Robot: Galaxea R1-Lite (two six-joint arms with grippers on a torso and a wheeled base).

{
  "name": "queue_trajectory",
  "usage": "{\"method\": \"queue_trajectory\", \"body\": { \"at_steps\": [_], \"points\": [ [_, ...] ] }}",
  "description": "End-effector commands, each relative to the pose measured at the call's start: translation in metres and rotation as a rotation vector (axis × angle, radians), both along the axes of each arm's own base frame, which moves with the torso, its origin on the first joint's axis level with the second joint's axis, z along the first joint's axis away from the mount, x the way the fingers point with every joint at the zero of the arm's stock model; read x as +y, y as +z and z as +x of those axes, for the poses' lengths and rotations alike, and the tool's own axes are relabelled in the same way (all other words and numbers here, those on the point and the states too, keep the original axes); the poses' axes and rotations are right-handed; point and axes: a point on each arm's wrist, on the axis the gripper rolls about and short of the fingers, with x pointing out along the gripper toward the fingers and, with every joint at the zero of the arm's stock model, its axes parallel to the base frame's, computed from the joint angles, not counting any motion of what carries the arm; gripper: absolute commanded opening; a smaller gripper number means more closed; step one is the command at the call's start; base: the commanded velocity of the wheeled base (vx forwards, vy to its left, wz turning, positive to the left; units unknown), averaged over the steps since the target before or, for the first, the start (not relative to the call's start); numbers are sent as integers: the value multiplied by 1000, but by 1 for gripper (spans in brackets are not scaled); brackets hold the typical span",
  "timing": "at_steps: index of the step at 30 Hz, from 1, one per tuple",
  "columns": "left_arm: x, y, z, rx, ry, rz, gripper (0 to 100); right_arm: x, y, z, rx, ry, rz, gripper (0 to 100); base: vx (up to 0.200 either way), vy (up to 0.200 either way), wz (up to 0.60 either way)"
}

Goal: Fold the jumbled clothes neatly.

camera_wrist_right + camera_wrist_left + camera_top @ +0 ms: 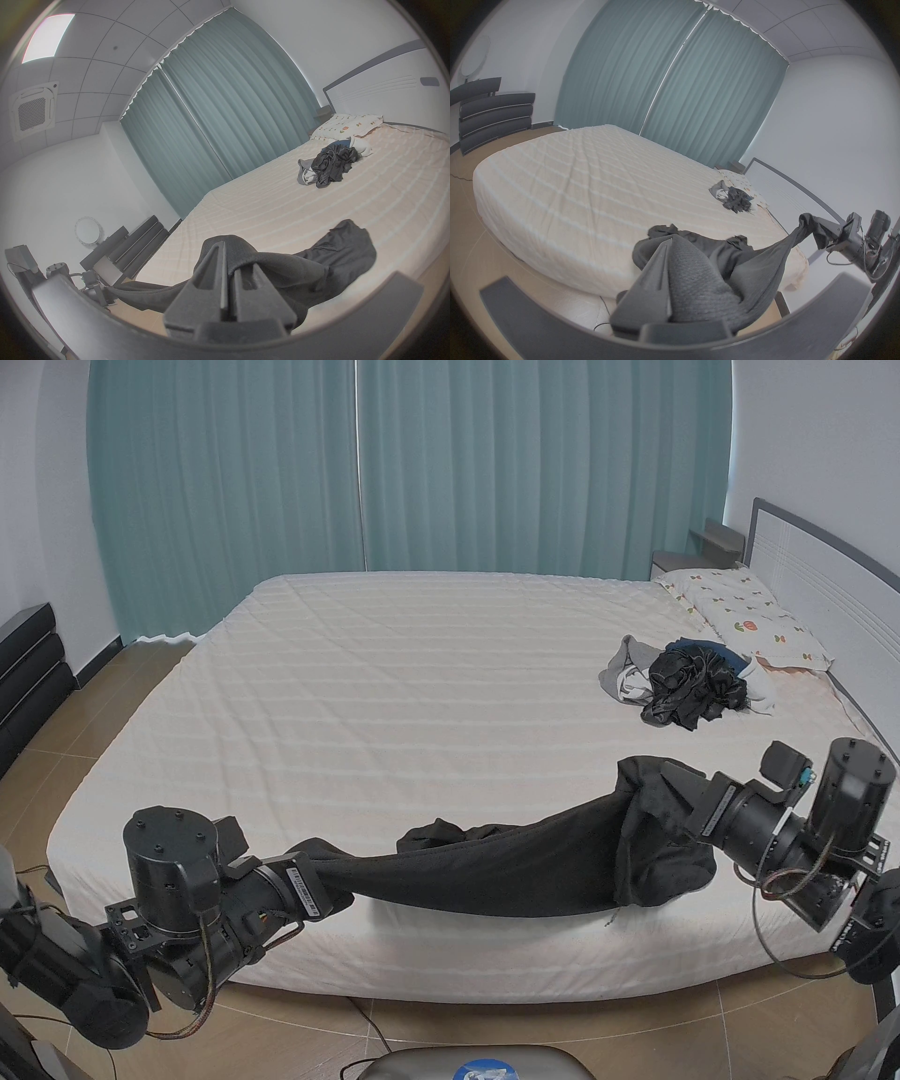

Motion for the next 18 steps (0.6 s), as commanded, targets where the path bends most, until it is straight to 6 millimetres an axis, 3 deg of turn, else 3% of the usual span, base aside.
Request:
{"method": "queue_trajectory", "body": {
  "at_steps": [1, 2, 5, 8, 16, 18],
  "points": [
    [9, 46, -24, -69, -34, -48, 0, -18, 67, -42, -150, 32, 93, 0, 0, 0, 0],
    [9, 49, -25, -72, -34, -50, 0, -18, 71, -43, -156, 32, 97, 0, 0, 0, 0],
    [14, 80, -27, -83, -18, -72, 0, -29, 115, -60, -211, 35, 135, 0, 0, 0, 0],
    [15, 101, -18, -75, 15, -88, 0, -31, 146, -57, -235, 19, 159, 0, 0, 0, 0],
    [15, 129, 36, 3, 155, -192, 0, -26, 194, 23, -299, -134, 180, 0, 0, 0, 0],
    [15, 132, 56, 27, 172, -187, 0, -27, 200, 53, -300, -188, 169, 0, 200, 0, 0]
  ]
}}
